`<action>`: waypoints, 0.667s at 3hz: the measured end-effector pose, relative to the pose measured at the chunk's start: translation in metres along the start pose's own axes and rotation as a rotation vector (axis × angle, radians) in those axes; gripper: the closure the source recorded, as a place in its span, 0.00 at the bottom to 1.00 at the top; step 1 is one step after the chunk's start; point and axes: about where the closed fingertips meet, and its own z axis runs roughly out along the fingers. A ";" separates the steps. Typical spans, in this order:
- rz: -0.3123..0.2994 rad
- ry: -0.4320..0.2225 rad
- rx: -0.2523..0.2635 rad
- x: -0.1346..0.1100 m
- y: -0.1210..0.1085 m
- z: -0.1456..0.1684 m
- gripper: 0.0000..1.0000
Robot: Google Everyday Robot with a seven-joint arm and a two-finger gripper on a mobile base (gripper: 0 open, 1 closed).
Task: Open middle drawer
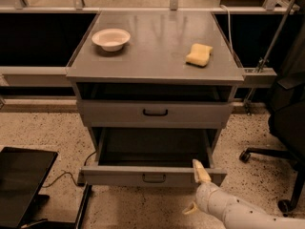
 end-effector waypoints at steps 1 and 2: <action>0.002 0.001 0.002 0.001 0.001 -0.001 0.00; 0.005 0.022 -0.016 0.010 -0.017 0.009 0.00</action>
Offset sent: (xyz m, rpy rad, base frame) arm 0.0650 -0.0300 0.0033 -0.0464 0.0651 -0.0299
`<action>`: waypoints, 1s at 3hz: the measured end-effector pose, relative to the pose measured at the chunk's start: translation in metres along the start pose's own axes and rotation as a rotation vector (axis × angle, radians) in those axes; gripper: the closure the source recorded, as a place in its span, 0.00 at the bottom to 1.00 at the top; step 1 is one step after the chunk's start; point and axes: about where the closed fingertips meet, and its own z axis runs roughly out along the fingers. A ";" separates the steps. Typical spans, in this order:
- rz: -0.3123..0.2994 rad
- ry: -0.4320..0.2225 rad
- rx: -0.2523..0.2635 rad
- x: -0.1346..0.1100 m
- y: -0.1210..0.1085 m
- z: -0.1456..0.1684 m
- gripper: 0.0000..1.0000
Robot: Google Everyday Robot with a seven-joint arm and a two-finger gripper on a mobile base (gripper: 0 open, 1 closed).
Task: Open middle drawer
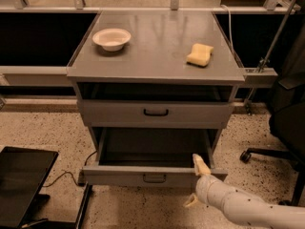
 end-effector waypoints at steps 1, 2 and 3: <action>-0.001 0.047 0.004 0.019 -0.040 0.012 0.00; -0.001 0.047 0.004 0.019 -0.040 0.012 0.00; 0.016 0.083 -0.021 0.033 -0.049 0.023 0.00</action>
Offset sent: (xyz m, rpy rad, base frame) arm 0.0330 -0.0171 0.0083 -0.0279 0.0082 -0.0263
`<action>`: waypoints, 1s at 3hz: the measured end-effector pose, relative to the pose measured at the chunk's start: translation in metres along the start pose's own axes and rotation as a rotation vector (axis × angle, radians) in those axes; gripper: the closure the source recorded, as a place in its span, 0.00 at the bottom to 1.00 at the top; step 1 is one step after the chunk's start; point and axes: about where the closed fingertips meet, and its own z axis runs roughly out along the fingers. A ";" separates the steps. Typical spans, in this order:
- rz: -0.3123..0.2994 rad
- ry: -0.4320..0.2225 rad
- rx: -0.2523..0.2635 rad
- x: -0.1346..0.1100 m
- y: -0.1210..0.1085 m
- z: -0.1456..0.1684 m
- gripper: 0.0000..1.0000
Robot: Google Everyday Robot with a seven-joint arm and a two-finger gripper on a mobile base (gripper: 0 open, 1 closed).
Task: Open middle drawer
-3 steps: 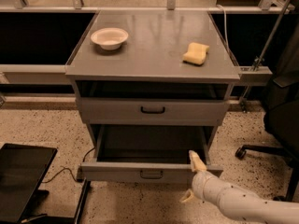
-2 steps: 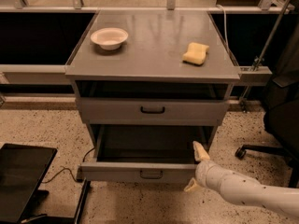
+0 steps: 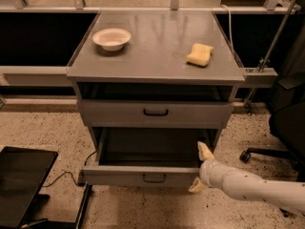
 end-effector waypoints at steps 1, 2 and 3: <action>0.025 0.037 -0.022 0.019 -0.014 0.017 0.00; 0.049 0.056 -0.038 0.033 -0.019 0.031 0.00; 0.067 0.036 -0.046 0.041 0.005 0.037 0.00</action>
Offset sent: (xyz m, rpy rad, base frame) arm 0.0531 -0.0391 -0.0371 -0.0119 0.0981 -0.0846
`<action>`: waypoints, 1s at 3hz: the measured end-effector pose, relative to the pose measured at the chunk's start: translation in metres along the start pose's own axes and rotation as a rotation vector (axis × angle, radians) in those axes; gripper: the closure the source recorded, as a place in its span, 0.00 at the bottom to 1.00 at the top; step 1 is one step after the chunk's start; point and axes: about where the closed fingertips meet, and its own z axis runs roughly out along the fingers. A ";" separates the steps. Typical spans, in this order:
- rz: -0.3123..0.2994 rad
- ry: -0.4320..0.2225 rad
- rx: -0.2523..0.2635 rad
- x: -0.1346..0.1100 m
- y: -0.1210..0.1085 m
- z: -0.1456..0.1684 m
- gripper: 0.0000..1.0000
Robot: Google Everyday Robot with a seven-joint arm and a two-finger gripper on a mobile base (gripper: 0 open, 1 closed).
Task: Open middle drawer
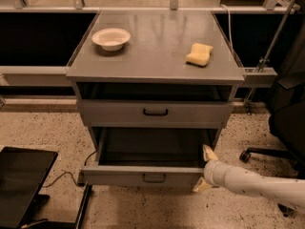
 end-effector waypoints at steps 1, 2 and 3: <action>0.027 -0.069 0.020 -0.004 0.036 -0.002 0.00; 0.027 -0.069 0.020 -0.005 0.036 -0.002 0.00; 0.015 -0.060 0.002 -0.006 0.022 0.004 0.00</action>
Offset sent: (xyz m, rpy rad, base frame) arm -0.0242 0.0107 -0.0172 0.0476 -0.0191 0.0149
